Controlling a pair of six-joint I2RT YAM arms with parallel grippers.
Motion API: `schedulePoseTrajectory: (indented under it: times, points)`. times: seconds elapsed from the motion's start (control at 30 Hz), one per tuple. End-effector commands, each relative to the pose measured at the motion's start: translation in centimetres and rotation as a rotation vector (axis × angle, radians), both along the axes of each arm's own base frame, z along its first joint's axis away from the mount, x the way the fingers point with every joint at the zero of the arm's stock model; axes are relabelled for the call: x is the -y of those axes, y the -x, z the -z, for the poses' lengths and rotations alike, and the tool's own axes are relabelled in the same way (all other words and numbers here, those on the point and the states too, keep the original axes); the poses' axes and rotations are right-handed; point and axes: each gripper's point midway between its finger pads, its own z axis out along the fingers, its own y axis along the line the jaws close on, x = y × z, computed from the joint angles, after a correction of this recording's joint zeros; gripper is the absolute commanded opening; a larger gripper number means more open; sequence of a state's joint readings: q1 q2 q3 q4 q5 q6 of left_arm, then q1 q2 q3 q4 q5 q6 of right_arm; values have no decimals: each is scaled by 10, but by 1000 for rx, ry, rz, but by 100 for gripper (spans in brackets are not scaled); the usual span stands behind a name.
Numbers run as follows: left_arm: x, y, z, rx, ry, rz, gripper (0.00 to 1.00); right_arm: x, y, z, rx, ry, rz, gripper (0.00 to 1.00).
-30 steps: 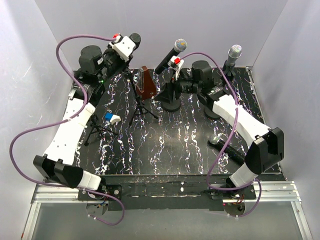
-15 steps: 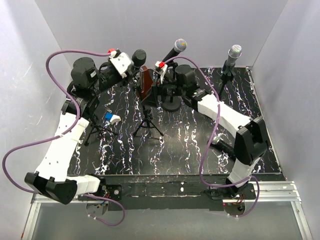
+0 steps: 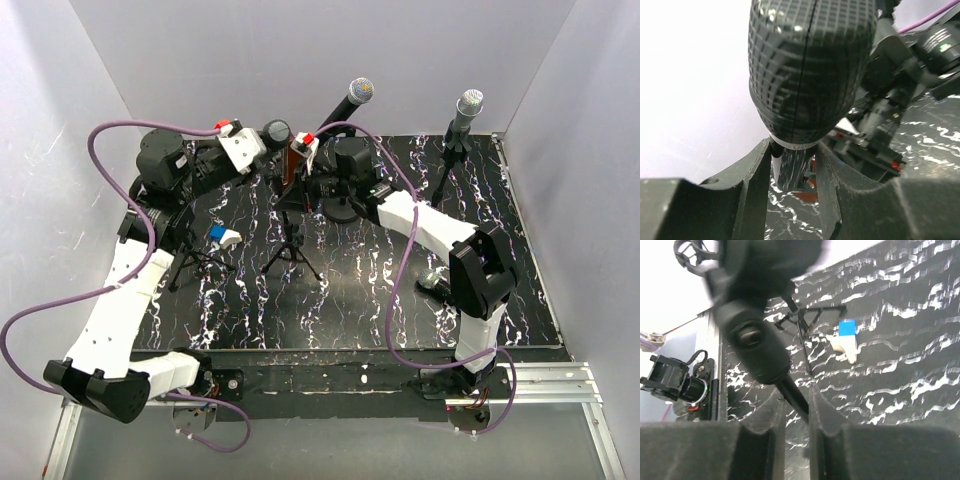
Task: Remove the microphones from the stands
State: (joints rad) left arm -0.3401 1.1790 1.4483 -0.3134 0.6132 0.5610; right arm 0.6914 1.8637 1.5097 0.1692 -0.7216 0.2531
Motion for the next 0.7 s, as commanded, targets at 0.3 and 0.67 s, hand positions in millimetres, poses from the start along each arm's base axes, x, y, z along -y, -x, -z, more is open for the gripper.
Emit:
schedulePoseTrajectory:
  times: [0.3, 0.67]
  points:
    - [11, 70, -11, 250, -113, 245, 0, 0, -6, 3, 28, -14, 19, 1]
    - [15, 47, -34, -67, 88, 154, 0, 5, -12, 15, 33, 19, 46, 1]
